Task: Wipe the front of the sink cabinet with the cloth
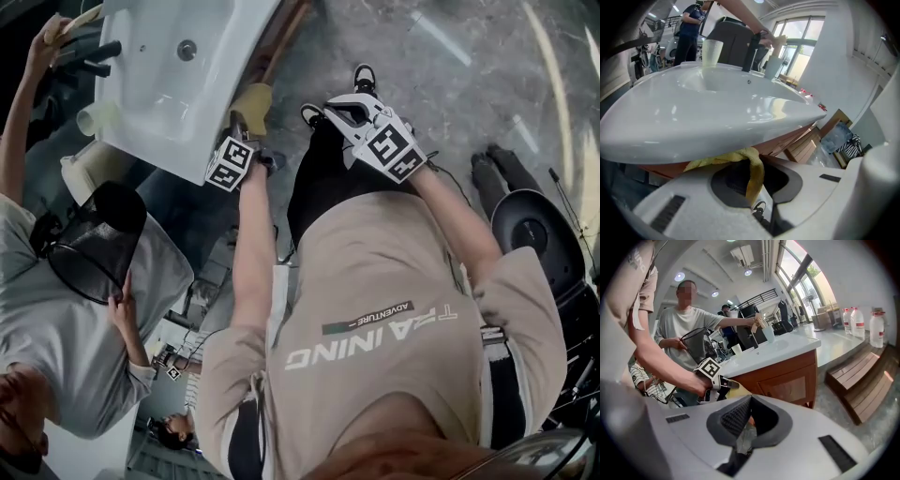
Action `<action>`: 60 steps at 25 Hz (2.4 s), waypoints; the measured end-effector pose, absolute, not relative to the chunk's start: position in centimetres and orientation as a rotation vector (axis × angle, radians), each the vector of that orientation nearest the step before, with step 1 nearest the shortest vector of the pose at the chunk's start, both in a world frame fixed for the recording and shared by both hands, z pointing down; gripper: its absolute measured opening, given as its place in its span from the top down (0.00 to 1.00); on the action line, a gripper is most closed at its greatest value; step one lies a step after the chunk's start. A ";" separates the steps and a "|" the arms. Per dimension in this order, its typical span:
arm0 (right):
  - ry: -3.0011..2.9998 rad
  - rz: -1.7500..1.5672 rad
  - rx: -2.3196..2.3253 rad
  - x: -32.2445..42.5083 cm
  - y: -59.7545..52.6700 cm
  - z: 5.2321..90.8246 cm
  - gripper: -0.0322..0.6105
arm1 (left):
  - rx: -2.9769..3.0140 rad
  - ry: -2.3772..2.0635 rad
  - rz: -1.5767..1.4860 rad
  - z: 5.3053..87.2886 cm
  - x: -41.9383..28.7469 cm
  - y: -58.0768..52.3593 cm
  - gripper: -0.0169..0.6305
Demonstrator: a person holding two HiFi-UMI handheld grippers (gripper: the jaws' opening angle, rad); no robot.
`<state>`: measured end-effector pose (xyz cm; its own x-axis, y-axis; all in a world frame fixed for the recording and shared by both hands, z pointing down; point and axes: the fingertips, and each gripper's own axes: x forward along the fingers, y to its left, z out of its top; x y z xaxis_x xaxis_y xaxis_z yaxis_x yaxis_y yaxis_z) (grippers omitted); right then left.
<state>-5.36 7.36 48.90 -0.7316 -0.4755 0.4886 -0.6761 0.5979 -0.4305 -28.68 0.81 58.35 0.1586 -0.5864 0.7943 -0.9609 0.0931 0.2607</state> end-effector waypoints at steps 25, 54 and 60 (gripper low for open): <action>-2.428 0.918 1.079 4.3 3.1 50.6 0.93 | 1.707 -1.405 0.537 59.5 -12.4 -9.0 0.91; -2.358 0.992 1.146 9.8 0.8 53.1 0.93 | 1.838 -1.269 0.468 59.9 3.8 -19.0 0.91; -2.350 0.988 1.149 10.0 1.1 53.2 0.93 | 1.851 -1.270 0.457 60.2 4.2 -19.2 0.91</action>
